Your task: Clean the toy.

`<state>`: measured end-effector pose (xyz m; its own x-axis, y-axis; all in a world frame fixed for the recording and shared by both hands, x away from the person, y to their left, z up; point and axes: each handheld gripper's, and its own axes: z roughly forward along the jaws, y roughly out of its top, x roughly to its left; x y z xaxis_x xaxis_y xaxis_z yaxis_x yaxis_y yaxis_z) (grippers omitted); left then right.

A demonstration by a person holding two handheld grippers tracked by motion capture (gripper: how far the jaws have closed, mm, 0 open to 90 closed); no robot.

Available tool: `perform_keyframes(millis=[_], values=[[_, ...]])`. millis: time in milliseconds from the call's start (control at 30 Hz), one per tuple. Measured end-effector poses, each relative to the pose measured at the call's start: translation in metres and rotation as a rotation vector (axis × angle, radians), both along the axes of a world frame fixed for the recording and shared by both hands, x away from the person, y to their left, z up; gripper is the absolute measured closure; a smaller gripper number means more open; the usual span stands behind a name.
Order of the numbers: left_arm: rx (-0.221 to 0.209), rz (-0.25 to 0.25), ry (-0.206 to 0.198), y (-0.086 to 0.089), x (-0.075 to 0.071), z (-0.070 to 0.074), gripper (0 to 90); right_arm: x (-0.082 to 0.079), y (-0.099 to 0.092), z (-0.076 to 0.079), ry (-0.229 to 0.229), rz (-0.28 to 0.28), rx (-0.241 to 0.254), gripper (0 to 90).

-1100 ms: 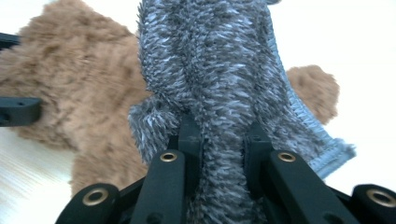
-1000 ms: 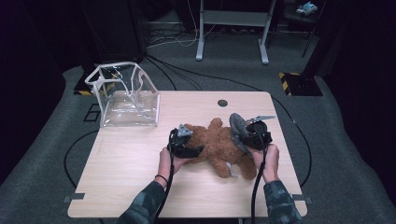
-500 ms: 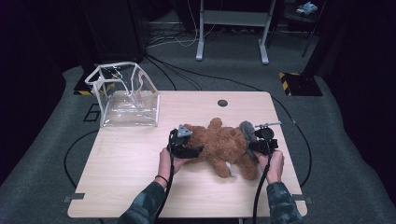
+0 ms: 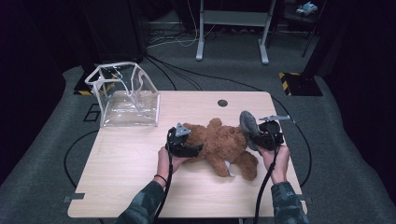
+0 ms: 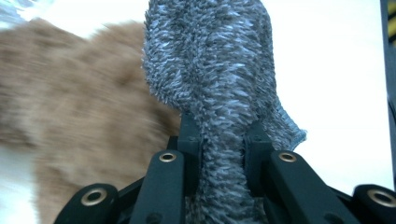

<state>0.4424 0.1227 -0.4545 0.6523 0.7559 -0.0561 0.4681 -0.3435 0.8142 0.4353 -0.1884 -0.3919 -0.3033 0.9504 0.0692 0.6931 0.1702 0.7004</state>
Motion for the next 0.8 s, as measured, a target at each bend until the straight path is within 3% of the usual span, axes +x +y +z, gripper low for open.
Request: perform_keyframes(millis=[100,167,300,367,433,467,533,600,700,800], values=[[0.014,0.002,0.015,0.000,0.000,0.000,18.0,-0.002,0.019,0.009,-0.028,0.048,-0.009,74.4],[0.011,0.004,0.018,0.001,0.000,0.000,17.6,-0.001,0.033,0.009,-0.035,0.081,-0.041,74.3],[0.034,0.007,0.014,0.003,0.000,0.002,15.9,0.005,0.045,-0.008,0.001,0.080,-0.111,74.4],[0.019,0.014,0.022,0.005,0.002,0.002,14.9,0.008,0.042,-0.019,0.008,0.062,-0.147,74.5],[0.008,0.022,0.017,0.009,0.005,0.006,14.5,0.008,0.036,-0.022,0.018,0.051,-0.125,74.5],[-0.018,0.040,0.012,0.010,0.007,0.008,14.5,0.008,0.034,-0.022,0.013,0.053,-0.128,74.4],[-0.022,0.048,0.003,0.010,0.010,0.013,14.6,0.008,0.034,-0.020,0.023,0.055,-0.136,74.4],[0.022,0.049,-0.006,0.005,0.015,0.018,14.7,0.009,0.033,-0.020,0.019,0.059,-0.138,74.4],[0.071,0.041,0.022,0.001,0.022,0.017,15.4,0.008,0.034,-0.016,0.018,0.056,-0.128,73.9],[0.081,0.056,0.040,0.001,0.024,0.013,16.4,0.001,0.037,-0.001,-0.019,0.059,-0.080,73.3]])
